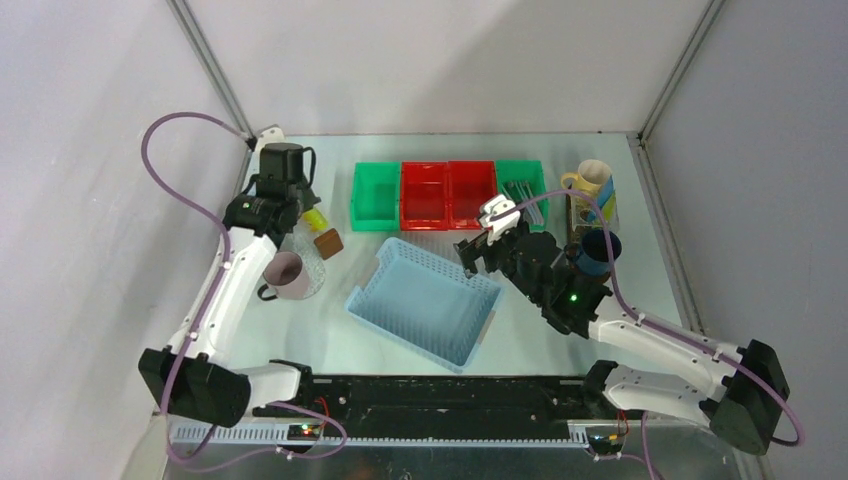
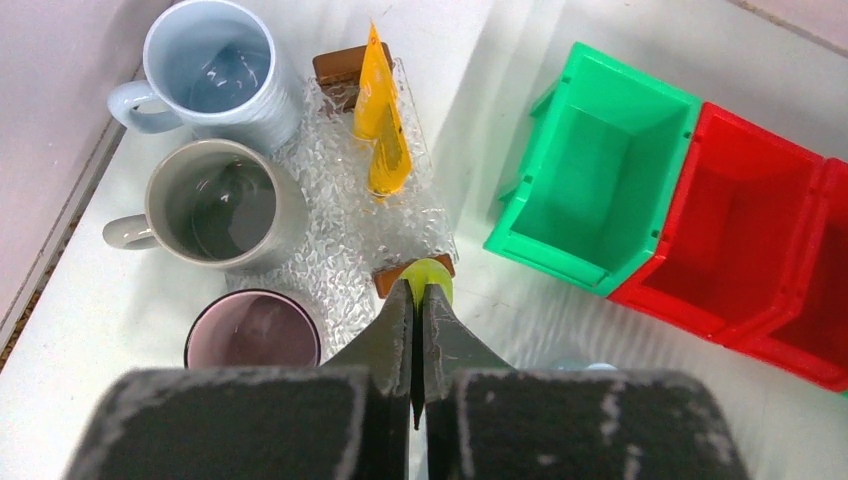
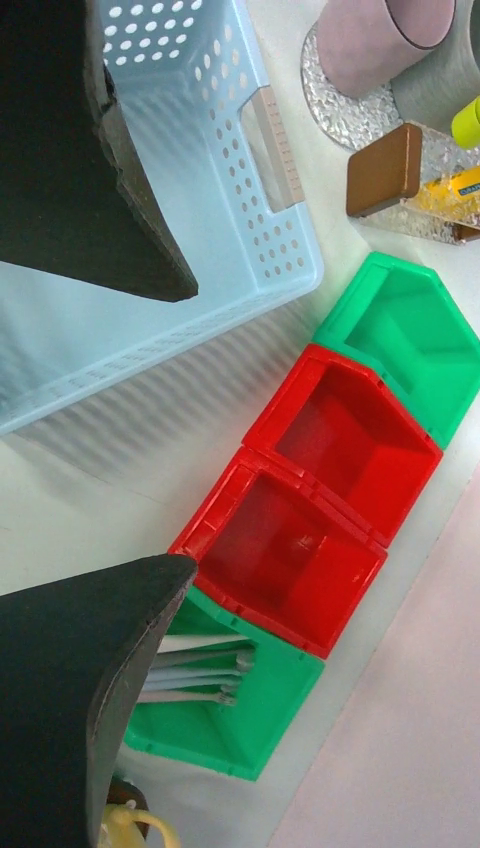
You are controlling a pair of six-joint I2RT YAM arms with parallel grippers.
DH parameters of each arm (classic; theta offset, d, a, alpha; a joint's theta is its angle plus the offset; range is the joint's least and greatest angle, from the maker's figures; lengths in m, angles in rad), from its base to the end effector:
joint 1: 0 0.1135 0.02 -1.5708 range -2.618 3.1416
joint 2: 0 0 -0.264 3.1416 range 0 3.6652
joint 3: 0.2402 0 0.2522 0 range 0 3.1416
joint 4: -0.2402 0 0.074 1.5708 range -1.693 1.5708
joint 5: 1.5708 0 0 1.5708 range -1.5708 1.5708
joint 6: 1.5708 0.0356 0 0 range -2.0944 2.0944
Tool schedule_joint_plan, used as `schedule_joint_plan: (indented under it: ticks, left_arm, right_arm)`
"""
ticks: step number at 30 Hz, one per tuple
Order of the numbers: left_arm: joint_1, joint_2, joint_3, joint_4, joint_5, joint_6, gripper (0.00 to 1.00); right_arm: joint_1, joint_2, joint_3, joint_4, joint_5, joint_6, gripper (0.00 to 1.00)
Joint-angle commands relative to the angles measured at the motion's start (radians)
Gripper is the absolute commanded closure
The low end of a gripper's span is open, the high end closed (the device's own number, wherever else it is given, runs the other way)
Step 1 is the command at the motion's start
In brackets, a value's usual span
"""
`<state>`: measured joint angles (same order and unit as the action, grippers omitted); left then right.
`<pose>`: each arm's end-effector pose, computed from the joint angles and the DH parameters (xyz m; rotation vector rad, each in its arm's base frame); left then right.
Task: Prepare toiletry sets of a toothbrush and toothpaste on the tray
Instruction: Pick up the toothpaste from the storage box.
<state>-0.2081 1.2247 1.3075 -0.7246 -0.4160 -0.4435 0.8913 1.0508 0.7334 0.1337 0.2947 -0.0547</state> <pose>0.2524 -0.0386 0.3781 -0.4759 2.0982 0.0847 0.1630 0.1853 0.3034 -0.6038 1.6528 0.3529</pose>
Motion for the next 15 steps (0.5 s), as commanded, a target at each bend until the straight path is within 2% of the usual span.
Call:
schedule_joint_plan:
  ticks: [1,15]
  left_arm:
    - [0.024,0.02,-0.03,0.109,-0.052,0.011,1.0]
    - [0.076,0.094,-0.086,0.205,-0.071,0.012,1.0]
  right_arm:
    - [-0.008,-0.036,-0.011,-0.033,-0.023,0.045,0.01]
    - [-0.03,-0.092,-0.054,-0.06,-0.003,0.05,0.01]
